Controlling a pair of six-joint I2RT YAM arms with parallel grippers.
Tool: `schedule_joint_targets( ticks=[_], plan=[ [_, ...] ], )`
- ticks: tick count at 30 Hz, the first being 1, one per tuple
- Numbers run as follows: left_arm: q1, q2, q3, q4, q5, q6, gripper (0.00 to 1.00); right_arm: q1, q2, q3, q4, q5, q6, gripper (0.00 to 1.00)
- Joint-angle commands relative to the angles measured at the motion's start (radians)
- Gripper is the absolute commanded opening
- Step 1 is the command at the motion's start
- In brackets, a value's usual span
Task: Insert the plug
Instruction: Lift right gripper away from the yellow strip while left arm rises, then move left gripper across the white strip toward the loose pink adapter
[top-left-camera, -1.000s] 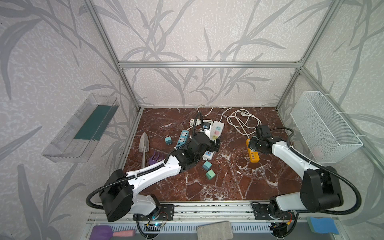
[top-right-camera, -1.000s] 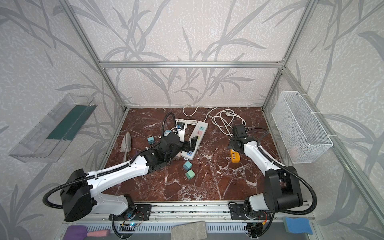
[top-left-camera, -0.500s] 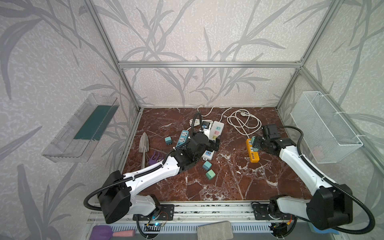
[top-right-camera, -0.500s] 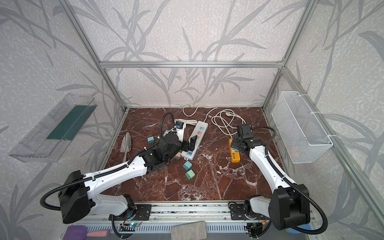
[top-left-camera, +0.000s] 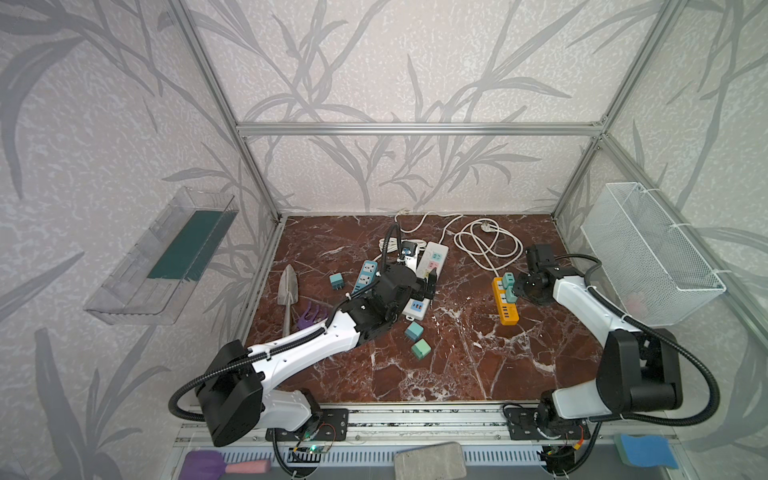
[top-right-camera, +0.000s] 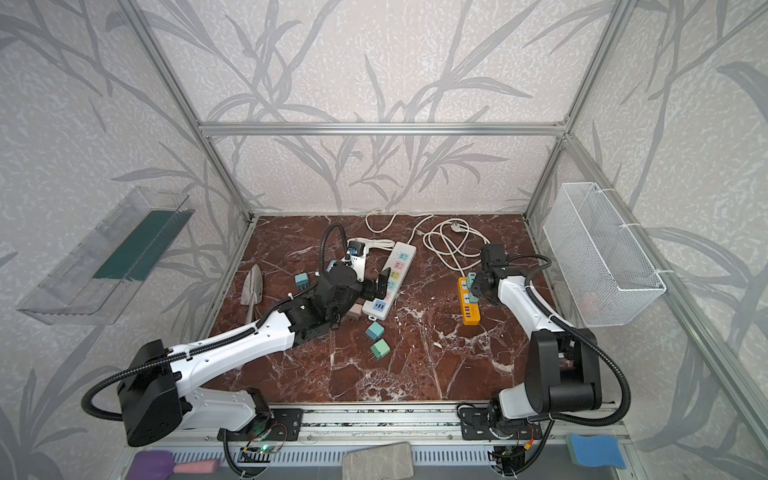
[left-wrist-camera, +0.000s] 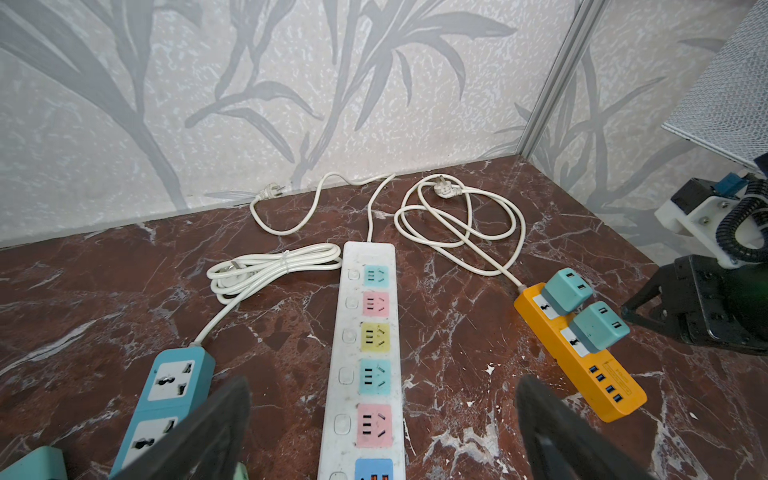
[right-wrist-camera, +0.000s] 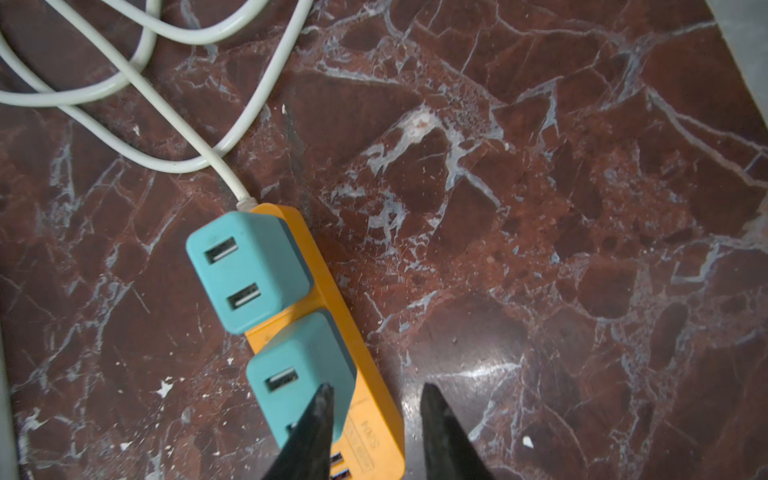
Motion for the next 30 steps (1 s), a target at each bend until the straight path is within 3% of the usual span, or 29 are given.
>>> schedule_joint_targets(
  ticks=[1,4,9,14,15,16,20,23,30],
  plan=[
    [0.025,0.033,0.014,-0.029,-0.031,-0.004,0.99,0.001,-0.015,-0.013,0.0,-0.019,-0.004,0.32],
    [0.063,0.077,0.037,-0.068,-0.005,-0.009,0.99,0.002,-0.092,-0.041,0.004,-0.012,-0.022,0.38],
    [0.135,0.2,0.142,-0.203,0.232,0.05,0.99,0.0,-0.245,-0.014,0.003,-0.001,-0.035,0.68],
    [0.208,0.439,0.362,-0.43,0.356,0.062,0.99,0.011,-0.269,0.009,0.006,-0.112,-0.062,0.79],
    [0.213,0.485,0.411,-0.482,0.37,0.075,0.99,0.015,-0.266,0.01,0.001,-0.132,-0.065,0.84],
    [0.216,0.537,0.474,-0.547,0.38,0.09,0.99,0.024,-0.266,0.011,-0.008,-0.143,-0.07,1.0],
    [0.214,0.683,0.632,-0.672,0.418,0.112,0.99,0.038,-0.306,-0.013,-0.032,-0.153,-0.088,0.99],
    [0.214,0.732,0.656,-0.683,0.393,0.11,0.99,0.038,-0.353,-0.036,-0.04,-0.178,-0.109,0.99],
    [0.192,0.779,0.638,-0.736,0.465,0.084,0.99,0.039,-0.428,-0.102,-0.026,-0.24,-0.084,0.99]
  ],
)
